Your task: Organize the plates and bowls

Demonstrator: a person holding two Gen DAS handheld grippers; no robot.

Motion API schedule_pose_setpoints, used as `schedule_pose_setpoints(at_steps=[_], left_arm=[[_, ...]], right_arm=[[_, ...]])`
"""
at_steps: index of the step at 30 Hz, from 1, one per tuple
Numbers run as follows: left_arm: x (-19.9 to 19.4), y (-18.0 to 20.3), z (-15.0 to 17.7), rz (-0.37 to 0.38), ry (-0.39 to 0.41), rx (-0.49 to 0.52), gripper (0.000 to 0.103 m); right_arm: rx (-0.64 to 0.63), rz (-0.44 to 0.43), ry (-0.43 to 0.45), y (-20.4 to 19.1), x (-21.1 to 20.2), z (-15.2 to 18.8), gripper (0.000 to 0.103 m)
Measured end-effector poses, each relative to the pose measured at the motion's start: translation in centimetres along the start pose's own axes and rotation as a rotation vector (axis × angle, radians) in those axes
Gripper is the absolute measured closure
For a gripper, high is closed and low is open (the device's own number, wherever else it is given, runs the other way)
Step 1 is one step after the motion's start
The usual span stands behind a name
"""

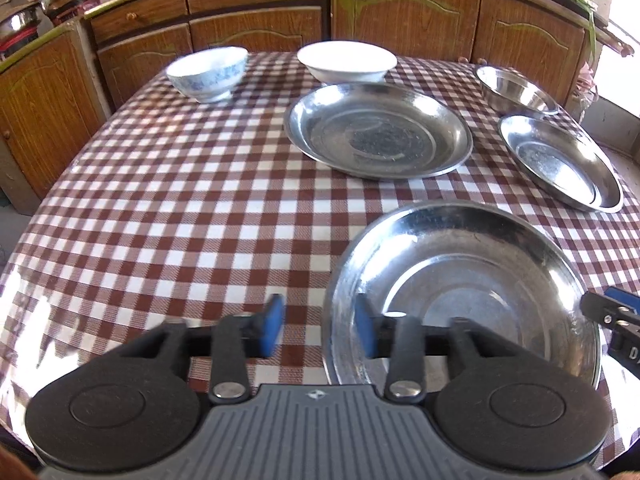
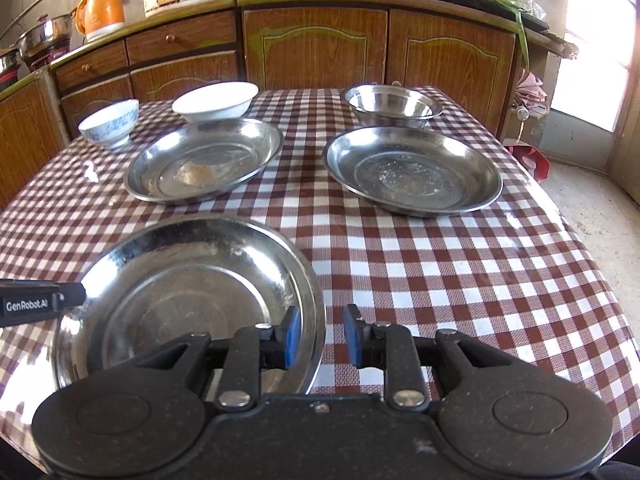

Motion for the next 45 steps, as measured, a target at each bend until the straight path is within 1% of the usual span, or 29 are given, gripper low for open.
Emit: schedule_pose_setpoints(at_steps=[1, 2, 3, 4, 5, 6, 8, 11, 18, 23, 25, 26, 28, 30, 32, 34, 36, 38, 41, 45], left_arm=[[-0.2, -0.1, -0.1, -0.001, 0.004, 0.000, 0.056], [-0.3, -0.1, -0.1, 0.001, 0.003, -0.002, 0.052], [-0.5, -0.2, -0.2, 0.006, 0.003, -0.007, 0.047], [-0.6, -0.3, -0.3, 0.007, 0.007, -0.012, 0.043], [-0.8, -0.4, -0.4, 0.004, 0.010, -0.015, 0.036], [-1.0, -0.4, -0.6, 0.000, 0.014, -0.016, 0.032], [-1.4, -0.3, -0.9, -0.001, 0.023, -0.014, 0.028], [-1.9, -0.2, -1.4, 0.009, 0.032, -0.020, 0.020], [-3.0, 1.0, -2.3, 0.048, 0.073, 0.009, 0.010], [-3.4, 2.1, -3.0, 0.069, 0.092, 0.048, 0.008], [-3.5, 2.4, -3.4, 0.092, 0.106, 0.039, 0.004], [-3.5, 2.5, -3.5, 0.095, 0.107, 0.032, 0.000], [-3.6, 2.9, -3.9, 0.106, 0.108, 0.028, 0.000], [-3.6, 3.6, -4.4, 0.131, 0.102, 0.043, 0.000], [-3.7, 4.3, -4.8, 0.130, 0.102, 0.069, 0.000], [-3.7, 5.2, -5.3, 0.118, 0.098, 0.103, 0.000], [-3.7, 6.0, -5.7, 0.130, 0.093, 0.128, 0.000], [-3.8, 6.8, -5.9, 0.148, 0.096, 0.152, 0.000], [-4.0, 7.9, -6.5, 0.158, 0.116, 0.186, 0.000], [-3.9, 9.2, -7.4, 0.196, 0.113, 0.189, 0.000]], right_arm=[[0.000, -0.003, 0.007, 0.0, -0.2, -0.1, 0.070], [-0.001, -0.005, 0.014, -0.1, -0.4, -0.3, 0.067], [-0.003, -0.006, 0.021, -0.1, -0.6, -0.4, 0.066], [-0.004, -0.008, 0.025, -0.2, -0.8, -0.5, 0.064], [-0.004, -0.012, 0.027, -0.2, -0.9, -0.6, 0.064], [-0.002, -0.015, 0.029, -0.2, -1.1, -0.7, 0.063], [-0.002, -0.019, 0.037, -0.3, -1.4, -0.8, 0.060], [-0.001, -0.024, 0.048, -0.3, -1.8, -1.1, 0.059], [0.012, -0.029, 0.077, 0.0, -2.8, -2.0, 0.054], [0.017, -0.030, 0.092, 0.4, -3.3, -2.5, 0.049], [0.023, -0.031, 0.099, 0.5, -3.5, -2.7, 0.048], [0.027, -0.031, 0.101, 0.7, -3.6, -2.9, 0.047], [0.032, -0.028, 0.110, 1.0, -3.8, -3.2, 0.044], [0.036, -0.021, 0.120, 1.3, -3.9, -3.5, 0.040], [0.042, -0.016, 0.129, 1.7, -4.1, -3.8, 0.035], [0.051, -0.007, 0.138, 2.3, -4.2, -4.1, 0.033], [0.061, 0.004, 0.147, 2.9, -4.3, -4.5, 0.031], [0.071, 0.017, 0.159, 3.7, -4.4, -4.9, 0.026], [0.081, 0.037, 0.177, 4.7, -4.6, -5.5, 0.024], [0.101, 0.047, 0.189, 6.2, -4.8, -6.4, 0.023]])
Point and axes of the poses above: each gripper's, at about its wrist camera, not at the fingertips, and x roughly the way its jaws point, y to its right, z to its underside, the point moved 4 cm from there along x, roughly the way its jaws point, and after that the axes turned 10 degrees about x, right-handed, at the moved point
